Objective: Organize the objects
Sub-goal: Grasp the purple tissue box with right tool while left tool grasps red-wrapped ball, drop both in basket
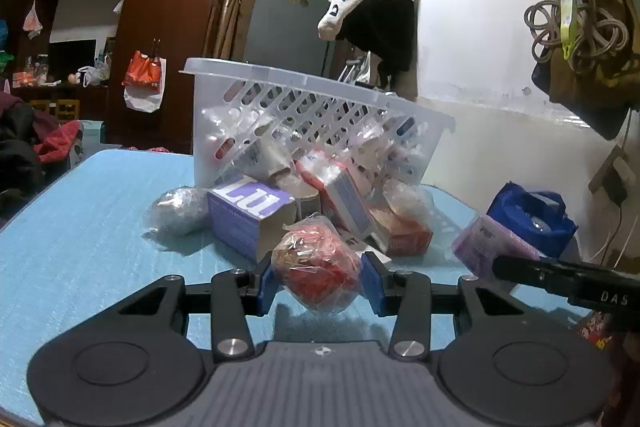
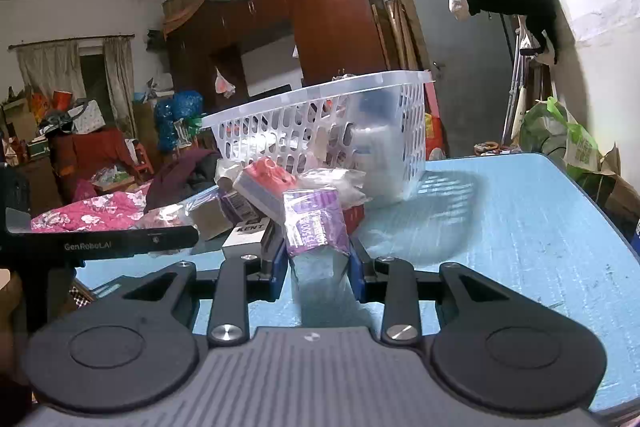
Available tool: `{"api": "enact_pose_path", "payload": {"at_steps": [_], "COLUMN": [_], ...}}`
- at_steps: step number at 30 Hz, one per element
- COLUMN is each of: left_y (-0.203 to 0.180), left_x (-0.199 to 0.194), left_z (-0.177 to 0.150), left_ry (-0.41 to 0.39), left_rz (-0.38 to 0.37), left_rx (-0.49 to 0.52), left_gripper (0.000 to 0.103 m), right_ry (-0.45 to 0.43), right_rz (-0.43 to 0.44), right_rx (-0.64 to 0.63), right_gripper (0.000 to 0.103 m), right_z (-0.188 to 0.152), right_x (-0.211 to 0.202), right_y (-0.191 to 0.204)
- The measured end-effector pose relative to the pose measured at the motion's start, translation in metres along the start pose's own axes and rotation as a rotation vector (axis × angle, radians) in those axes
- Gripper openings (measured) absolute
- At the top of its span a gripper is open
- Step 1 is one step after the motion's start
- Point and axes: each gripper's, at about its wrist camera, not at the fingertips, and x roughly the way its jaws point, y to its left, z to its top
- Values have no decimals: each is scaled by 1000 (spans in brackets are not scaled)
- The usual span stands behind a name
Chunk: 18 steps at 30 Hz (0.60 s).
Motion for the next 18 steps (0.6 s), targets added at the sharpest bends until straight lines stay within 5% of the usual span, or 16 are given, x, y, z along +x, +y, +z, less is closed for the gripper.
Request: {"api": "enact_pose_path", "payload": {"at_steps": [8, 13, 18], "left_y": [1, -8, -2], "left_x": [-1, 3, 52], "left_z": [19, 103, 185], "left_ry": [-13, -111, -68], "left_rz": [-53, -36, 60], "left_rx": [-9, 88, 88], "left_gripper": [48, 48, 49], "right_ry": [-36, -157, -137], "right_rz": [29, 1, -27], "right_rx": [-2, -166, -256], "right_gripper": [36, 36, 36], "right_z": [11, 76, 148], "right_x": [-4, -3, 51], "right_y": [3, 27, 39]}}
